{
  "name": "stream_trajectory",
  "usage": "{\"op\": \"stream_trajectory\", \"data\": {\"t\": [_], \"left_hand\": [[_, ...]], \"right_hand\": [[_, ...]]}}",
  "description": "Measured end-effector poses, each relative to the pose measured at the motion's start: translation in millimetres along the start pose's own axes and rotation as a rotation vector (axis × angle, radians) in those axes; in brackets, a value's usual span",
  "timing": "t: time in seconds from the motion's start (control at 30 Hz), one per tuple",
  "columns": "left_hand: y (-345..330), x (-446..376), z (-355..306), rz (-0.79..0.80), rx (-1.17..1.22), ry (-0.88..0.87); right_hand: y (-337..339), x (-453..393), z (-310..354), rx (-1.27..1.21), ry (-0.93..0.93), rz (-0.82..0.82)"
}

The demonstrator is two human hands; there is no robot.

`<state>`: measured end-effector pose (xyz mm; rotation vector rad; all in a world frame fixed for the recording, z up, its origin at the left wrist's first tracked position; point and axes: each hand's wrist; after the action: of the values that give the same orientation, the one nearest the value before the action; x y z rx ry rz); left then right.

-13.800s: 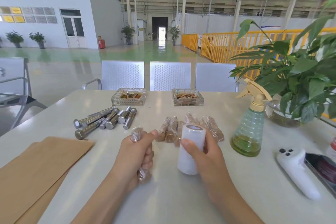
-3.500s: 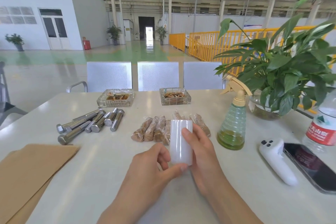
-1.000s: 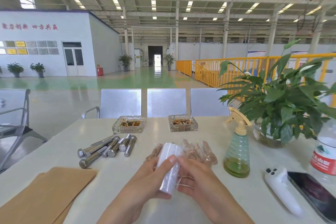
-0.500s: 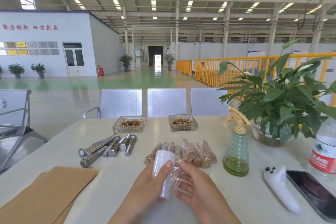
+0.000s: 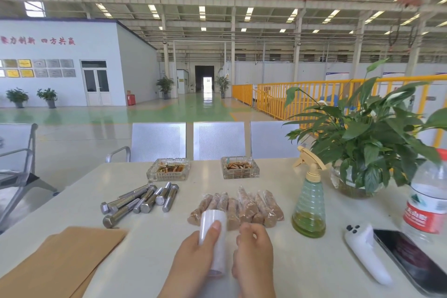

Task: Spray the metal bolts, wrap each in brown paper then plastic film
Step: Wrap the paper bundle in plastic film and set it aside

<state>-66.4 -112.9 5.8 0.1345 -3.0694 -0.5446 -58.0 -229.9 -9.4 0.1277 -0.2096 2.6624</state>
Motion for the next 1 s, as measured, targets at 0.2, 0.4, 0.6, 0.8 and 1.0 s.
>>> {"op": "stream_trajectory", "data": {"t": [0.2,0.4,0.6,0.8,1.0], "left_hand": [[29,1,-7,0.211,0.708,0.179],[39,-11,8,0.288,1.044,0.418],[49,-11,9,0.272,0.973,0.382],[54,-15,10,0.252,0.998,0.426],[60,-17,9,0.234,0.946,0.347]], "right_hand": [[33,-28,25,0.137,-0.058,0.131],[42,-30,31,-0.078,-0.311,0.237],[45,-39,21,0.492,0.114,-0.059],[50,-55,14,0.634,0.099,-0.004],[58,-60,11,0.234,-0.164,0.033]]}}
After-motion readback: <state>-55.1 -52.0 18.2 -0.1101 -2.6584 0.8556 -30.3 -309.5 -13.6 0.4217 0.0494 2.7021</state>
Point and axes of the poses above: each hand's wrist, its own x-axis away from the middle knuckle, its own y-axis out of the back of the hand, z = x × y, and after that the axes turned 3 degrees about -y, right-handed
